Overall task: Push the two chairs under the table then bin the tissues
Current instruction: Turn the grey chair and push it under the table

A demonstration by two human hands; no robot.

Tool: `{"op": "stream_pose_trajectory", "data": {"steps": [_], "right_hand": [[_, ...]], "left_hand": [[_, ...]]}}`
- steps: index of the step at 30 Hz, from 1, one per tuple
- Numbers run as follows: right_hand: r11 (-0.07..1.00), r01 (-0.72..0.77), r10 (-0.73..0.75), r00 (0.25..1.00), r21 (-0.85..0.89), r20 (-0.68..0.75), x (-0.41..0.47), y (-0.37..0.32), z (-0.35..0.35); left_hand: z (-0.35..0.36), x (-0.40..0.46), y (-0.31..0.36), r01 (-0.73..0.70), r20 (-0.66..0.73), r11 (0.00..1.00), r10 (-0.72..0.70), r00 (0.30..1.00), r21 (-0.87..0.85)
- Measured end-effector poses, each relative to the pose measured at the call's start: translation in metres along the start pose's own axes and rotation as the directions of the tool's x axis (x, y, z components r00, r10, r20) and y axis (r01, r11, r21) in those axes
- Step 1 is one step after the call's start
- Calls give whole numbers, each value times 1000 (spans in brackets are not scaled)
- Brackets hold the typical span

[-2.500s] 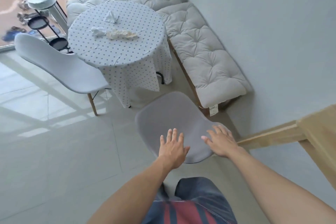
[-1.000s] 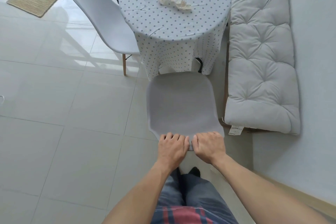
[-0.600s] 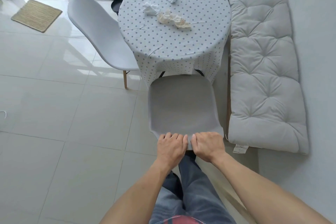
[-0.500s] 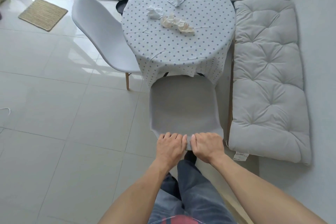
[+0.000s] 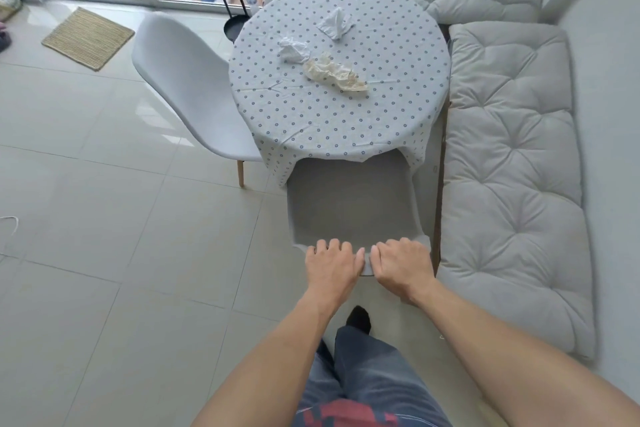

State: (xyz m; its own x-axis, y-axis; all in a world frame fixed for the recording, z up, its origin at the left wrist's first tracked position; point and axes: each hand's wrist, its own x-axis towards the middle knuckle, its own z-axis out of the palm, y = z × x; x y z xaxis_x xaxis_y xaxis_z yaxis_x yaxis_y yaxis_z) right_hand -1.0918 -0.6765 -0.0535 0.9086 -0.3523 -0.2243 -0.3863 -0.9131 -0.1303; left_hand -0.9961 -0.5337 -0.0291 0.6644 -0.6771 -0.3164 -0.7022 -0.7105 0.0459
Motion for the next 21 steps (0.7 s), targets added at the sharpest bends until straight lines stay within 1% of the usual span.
{"op": "stream_pose_trajectory", "data": {"steps": [3,5,7,9,14,21], "right_hand": [[999,-23,20,993,29,113,4,5,-1],[999,-16,6,983,51,185,9,5,-2],[997,-22,7,978,71,210,15,3,-4],[995,-68,48,973,78,226,24,-2,-11],[983,-171,154,967,71,203,64,-27,-36],[957,-288,282,952,36,119,134,-89,-82]], "left_hand": [[3,4,0,-63,20,998,63,998,11],[5,7,-6,-65,32,998,65,997,1],[3,16,-18,-51,31,998,52,998,-20],[-1,28,-34,-46,28,998,47,998,-44],[-18,61,-88,-45,38,993,49,998,-106],[-64,110,-195,-124,-19,973,122,992,-197]]}}
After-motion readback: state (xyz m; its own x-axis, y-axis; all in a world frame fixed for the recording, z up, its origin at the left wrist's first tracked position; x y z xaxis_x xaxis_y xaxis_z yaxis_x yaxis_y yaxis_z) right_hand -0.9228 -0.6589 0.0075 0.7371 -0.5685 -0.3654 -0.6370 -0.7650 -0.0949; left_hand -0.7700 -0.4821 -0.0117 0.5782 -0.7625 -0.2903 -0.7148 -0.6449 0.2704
